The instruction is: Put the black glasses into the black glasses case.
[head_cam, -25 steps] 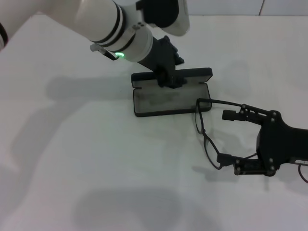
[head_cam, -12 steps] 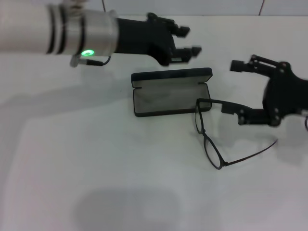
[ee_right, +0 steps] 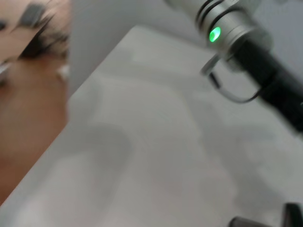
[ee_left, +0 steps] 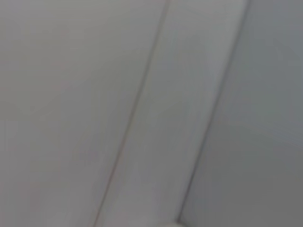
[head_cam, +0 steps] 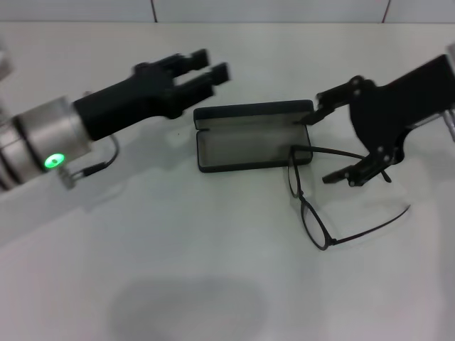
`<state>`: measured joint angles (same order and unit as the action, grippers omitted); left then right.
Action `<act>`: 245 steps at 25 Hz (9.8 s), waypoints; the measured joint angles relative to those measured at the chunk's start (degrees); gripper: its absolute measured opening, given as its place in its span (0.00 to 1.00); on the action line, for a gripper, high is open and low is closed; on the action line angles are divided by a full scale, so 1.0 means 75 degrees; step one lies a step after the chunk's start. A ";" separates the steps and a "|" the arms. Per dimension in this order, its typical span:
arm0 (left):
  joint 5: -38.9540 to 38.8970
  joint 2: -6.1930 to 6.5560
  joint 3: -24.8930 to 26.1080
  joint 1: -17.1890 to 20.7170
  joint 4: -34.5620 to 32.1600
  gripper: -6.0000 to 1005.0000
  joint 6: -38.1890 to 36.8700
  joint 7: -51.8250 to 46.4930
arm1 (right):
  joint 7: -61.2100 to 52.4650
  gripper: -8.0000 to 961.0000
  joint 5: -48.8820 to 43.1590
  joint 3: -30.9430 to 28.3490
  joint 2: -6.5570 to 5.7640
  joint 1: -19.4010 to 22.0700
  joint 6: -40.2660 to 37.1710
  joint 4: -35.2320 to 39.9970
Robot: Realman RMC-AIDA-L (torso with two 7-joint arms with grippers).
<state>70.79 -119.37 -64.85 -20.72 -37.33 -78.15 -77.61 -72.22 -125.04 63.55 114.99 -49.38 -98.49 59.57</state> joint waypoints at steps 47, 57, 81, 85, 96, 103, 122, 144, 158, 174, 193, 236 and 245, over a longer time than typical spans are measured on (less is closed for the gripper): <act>-0.0179 -0.0045 0.0830 -0.0049 0.2338 0.55 -0.0547 0.1561 | -0.0140 0.59 -0.2397 0.5906 0.0160 -0.0368 0.1567 0.2149; -0.0182 -0.0046 0.0831 -0.0109 0.2353 0.55 -0.0537 0.1608 | 0.0102 0.59 -0.2345 0.6179 0.0159 -0.0342 0.2061 0.2159; -0.0153 -0.0033 0.0830 -0.0136 0.2364 0.54 -0.0460 0.1618 | 0.0112 0.46 -0.2401 0.7571 0.0160 -0.0490 0.3497 0.1230; -0.0164 -0.0034 0.0830 -0.0155 0.2364 0.54 -0.0365 0.1618 | -0.0004 0.40 -0.2320 0.7530 0.0159 -0.0508 0.3453 0.1180; -0.0144 -0.0020 0.0794 -0.0321 0.2372 0.54 -0.0349 0.1549 | -0.0930 0.13 -0.2114 0.5803 0.0159 -0.0434 0.1849 0.1737; -0.0117 0.0029 0.0787 -0.0428 0.2173 0.54 -0.0870 0.1533 | -0.1470 0.12 -0.1583 0.4078 0.0160 0.0480 0.1465 0.2505; 0.1584 0.0355 0.0733 -0.2834 0.1909 0.54 -0.2660 -0.0198 | -0.0353 0.12 0.5420 -0.0056 0.0099 0.1864 0.3505 -0.2940; 0.2414 0.0142 0.0737 -0.3360 0.1849 0.53 -0.2282 -0.0795 | -0.0948 0.13 0.5291 0.0467 0.0029 0.1691 0.2242 -0.3350; 0.2407 0.0431 0.0829 -0.2496 0.1313 0.53 -0.1990 -0.0721 | -0.1131 0.13 0.5356 -0.1089 -0.0371 0.1904 0.0620 -0.3375; 0.3317 -0.0025 0.0306 -0.2928 0.1305 0.53 -0.1984 -0.0497 | -0.1089 0.13 0.6217 -0.0489 0.0065 0.1410 0.1766 -0.3431; 0.2911 0.0055 0.0343 -0.2789 0.0963 0.53 -0.2015 -0.0505 | -0.1254 0.13 0.4704 0.0366 -0.0031 0.1287 0.2437 -0.3483; 0.2925 0.0150 0.1330 -0.2370 0.0973 0.53 -0.2103 -0.0347 | -0.0918 0.14 0.4145 0.0081 0.0089 0.1705 0.2455 -0.2704; 0.2821 0.0076 0.4326 -0.1486 0.1049 0.53 -0.1256 0.0205 | -0.1668 0.14 0.3715 0.3342 0.0132 0.2767 0.5102 0.0181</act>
<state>91.95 -118.80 -32.41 -31.87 -29.46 -87.58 -76.07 -84.73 -97.18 88.62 115.98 -28.62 -60.23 60.93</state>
